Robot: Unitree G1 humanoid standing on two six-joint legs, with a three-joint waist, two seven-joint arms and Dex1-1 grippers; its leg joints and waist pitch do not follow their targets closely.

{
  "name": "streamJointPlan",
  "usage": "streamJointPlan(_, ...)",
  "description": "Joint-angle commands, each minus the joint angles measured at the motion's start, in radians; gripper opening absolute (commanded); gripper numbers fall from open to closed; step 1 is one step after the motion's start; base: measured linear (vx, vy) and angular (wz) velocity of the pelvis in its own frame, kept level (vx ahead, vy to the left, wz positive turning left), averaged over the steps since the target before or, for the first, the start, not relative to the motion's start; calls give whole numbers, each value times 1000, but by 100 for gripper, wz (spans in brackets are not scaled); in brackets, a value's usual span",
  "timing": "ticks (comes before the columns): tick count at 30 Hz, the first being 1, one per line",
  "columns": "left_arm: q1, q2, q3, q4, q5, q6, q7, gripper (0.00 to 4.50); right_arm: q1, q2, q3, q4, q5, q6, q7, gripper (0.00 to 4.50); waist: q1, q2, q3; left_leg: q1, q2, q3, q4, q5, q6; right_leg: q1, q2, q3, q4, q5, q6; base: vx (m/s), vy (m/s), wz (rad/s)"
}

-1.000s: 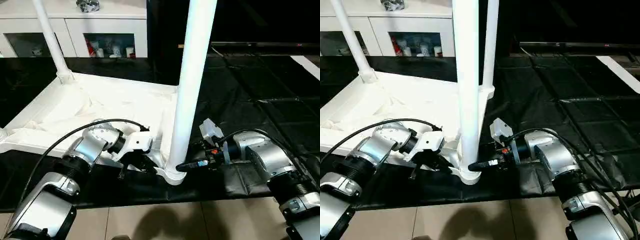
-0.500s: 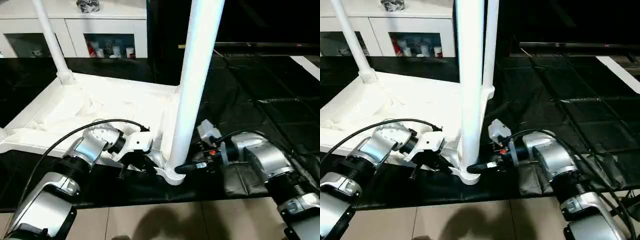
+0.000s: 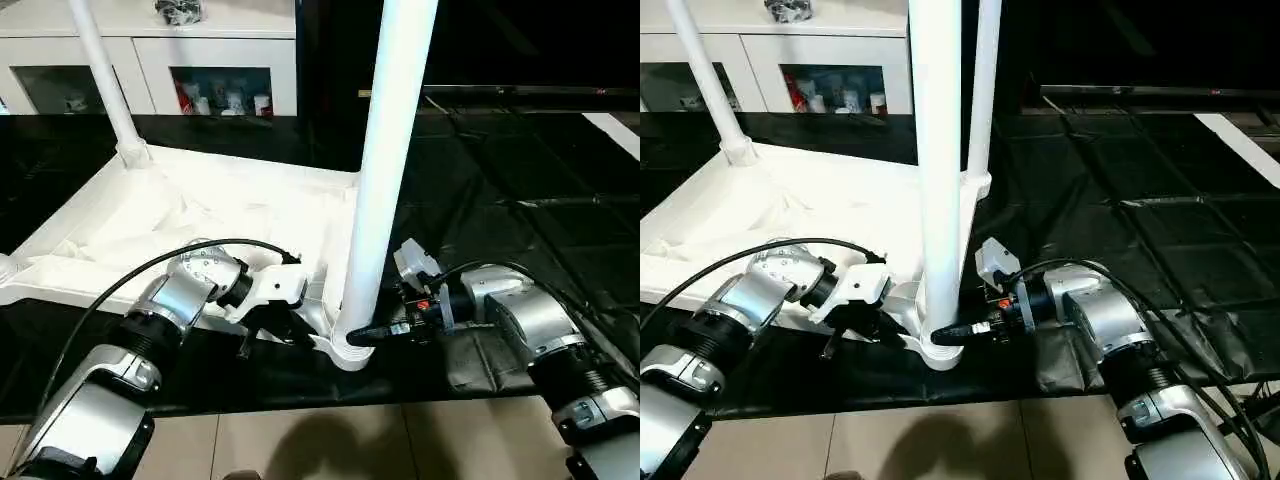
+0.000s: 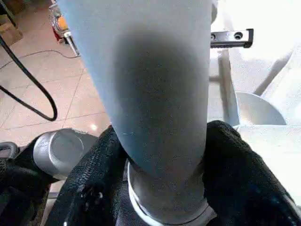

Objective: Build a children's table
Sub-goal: Rotate leg to tighten

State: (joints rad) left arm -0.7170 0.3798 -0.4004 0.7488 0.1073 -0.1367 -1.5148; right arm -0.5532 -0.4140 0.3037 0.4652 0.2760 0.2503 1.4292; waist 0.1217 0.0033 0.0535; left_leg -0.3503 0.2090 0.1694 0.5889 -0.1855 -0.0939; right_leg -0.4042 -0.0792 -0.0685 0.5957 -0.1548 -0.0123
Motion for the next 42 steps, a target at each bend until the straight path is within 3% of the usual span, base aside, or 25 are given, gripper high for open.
streamJointPlan(1, 10, -33, -8, -11, -9, 55, 22, 0, 35, 2, 13, -43, 13, 37, 29, 216, -8, 3, -68, 6, 23, 5, -72, -241, 27, 50, -56, 40, -67, -284, -226, 0, 0, 0)
streamJointPlan(4, 4, -63, 23, -10, -29, 111, 78, 0, 65, 4, 12, -58, -14, 35, -38, 211, -5, 2, -68, 7, 23, 6, -72, -235, 29, 50, -55, 41, -67, -277, -225, 0, 0, 0)
streamJointPlan(7, -18, -103, 66, 5, -54, 180, 156, 0, 89, 42, -28, -72, -29, 73, -190, 208, -10, 1, -62, 11, 19, 5, -75, -276, 20, 46, -57, 40, -79, -374, -197, 0, 0, 0)
streamJointPlan(8, -34, -128, 92, 16, -69, 224, 201, 0, 89, 76, -53, -60, -47, 87, -298, 208, -16, 2, -61, 8, 17, 4, -75, -280, 15, 47, -56, 39, -79, -392, -191, 0, 0, 0)
streamJointPlan(10, -52, -146, 106, 28, -68, 249, 251, 0, 86, 112, -79, -46, -57, 92, -391, 206, -34, -2, -59, 3, 7, -4, -78, -300, -6, 49, -57, 30, -91, -511, -134, 0, 0, 0)
streamJointPlan(13, -93, -188, 139, 52, -66, 302, 364, 0, 61, 187, -117, -17, -84, 114, -565, 201, -56, -2, -59, -7, 3, -8, -77, -291, 2, 53, -57, 27, -101, -558, -99, 0, 0, 0)
streamJointPlan(18, -155, -259, 204, 106, -53, 346, 588, 0, -27, 344, -190, 104, -129, 121, -896, 197, -99, -2, -66, -17, -3, -9, -71, -251, 8, 52, -51, 25, -94, -476, -130, 0, 0, 0)
streamJointPlan(20, -159, -266, 209, 111, -54, 345, 609, 0, -35, 359, -194, 118, -132, 120, -916, 197, -102, 0, -70, -15, -2, -10, -71, -239, 9, 53, -50, 26, -90, -441, -141, 0, 0, 0)
streamJointPlan(21, -159, -269, 211, 111, -55, 343, 620, 0, -38, 370, -197, 123, -130, 120, -923, 197, -104, -2, -72, -14, 0, -6, -68, -218, 20, 52, -48, 31, -85, -369, -164, 0, 0, 0)
streamJointPlan(22, -160, -272, 213, 110, -55, 341, 630, 0, -40, 381, -201, 126, -129, 118, -933, 197, -103, -1, -76, -14, 1, -4, -65, -183, 35, 55, -47, 34, -76, -274, -195, 0, 0, 0)
streamJointPlan(23, -159, -272, 212, 108, -53, 339, 635, 0, -40, 391, -206, 125, -122, 110, -932, 231, -103, -2, -78, -17, 1, -1, -63, -149, 52, 58, -47, 35, -69, -201, -220, 76, -9, 5)
streamJointPlan(27, -146, -256, 192, 100, -40, 312, 607, 0, -26, 395, -224, 100, -111, 85, -907, 287, -95, -1, -81, -17, 1, 3, -59, -88, 92, 64, -48, 36, -56, -76, -267, 13, -1, 1)
streamJointPlan(29, -138, -249, 188, 100, -38, 301, 589, 0, -19, 386, -223, 95, -117, 71, -895, 287, -92, -5, -77, -15, 3, 4, -61, -99, 97, 63, -49, 36, -58, -91, -269, 0, 0, 0)
streamJointPlan(31, -119, -229, 174, 90, -36, 264, 539, 0, -3, 357, -232, 69, -112, 74, -874, 319, -85, -12, -75, -12, 5, 7, -63, -120, 95, 63, -52, 38, -63, -147, -256, 0, 0, 0)
streamJointPlan(34, -89, -204, 166, 68, -52, 221, 460, 0, 21, 310, -237, 17, -97, 75, -809, 339, -75, -6, -72, -7, 10, 7, -65, -132, 86, 57, -53, 40, -64, -170, -249, 0, 0, 0)
streamJointPlan(38, -62, -167, 135, 49, -56, 183, 343, 0, 51, 225, -222, -51, -79, 69, -678, 370, -66, -12, -73, -8, 11, 7, -65, -125, 94, 60, -52, 41, -60, -142, -248, 0, 0, 0)
streamJointPlan(41, -43, -145, 116, 40, -63, 165, 255, 0, 84, 151, -194, -125, -38, 73, -521, 382, -53, -4, -69, -2, 13, 10, -65, -154, 88, 55, -54, 43, -65, -184, -245, 0, 0, 0)
streamJointPlan(42, -43, -145, 116, 40, -63, 165, 255, 0, 84, 151, -194, -125, -38, 73, -521, 382, -46, -8, -67, -2, 16, 10, -67, -162, 86, 55, -53, 43, -63, -190, -237, 0, 0, 0)
